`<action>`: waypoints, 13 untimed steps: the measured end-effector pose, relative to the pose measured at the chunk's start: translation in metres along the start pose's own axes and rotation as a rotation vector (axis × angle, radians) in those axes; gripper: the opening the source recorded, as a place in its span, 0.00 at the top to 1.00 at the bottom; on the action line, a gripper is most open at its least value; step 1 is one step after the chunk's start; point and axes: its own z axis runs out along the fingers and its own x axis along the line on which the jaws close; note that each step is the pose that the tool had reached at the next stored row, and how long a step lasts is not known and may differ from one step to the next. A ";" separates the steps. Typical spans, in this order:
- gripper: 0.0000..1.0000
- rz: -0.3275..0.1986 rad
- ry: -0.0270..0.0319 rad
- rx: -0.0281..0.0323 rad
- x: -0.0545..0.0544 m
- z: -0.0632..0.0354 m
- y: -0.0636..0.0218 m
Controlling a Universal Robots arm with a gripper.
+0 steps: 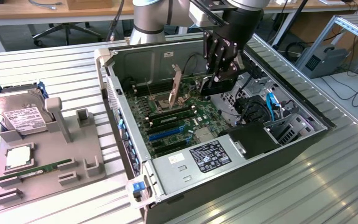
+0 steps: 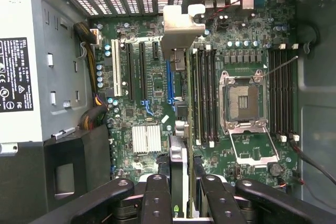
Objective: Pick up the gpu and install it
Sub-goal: 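Insert the gpu into the slot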
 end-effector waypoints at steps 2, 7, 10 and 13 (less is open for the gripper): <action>0.73 0.000 -0.0001 0.0000 0.000 0.0003 0.0000; 0.73 0.000 0.0000 0.0000 0.000 0.0013 0.0000; 0.73 0.000 -0.0001 0.0000 0.001 0.0018 0.0000; 0.73 0.000 0.0000 0.0000 0.001 0.0023 0.0000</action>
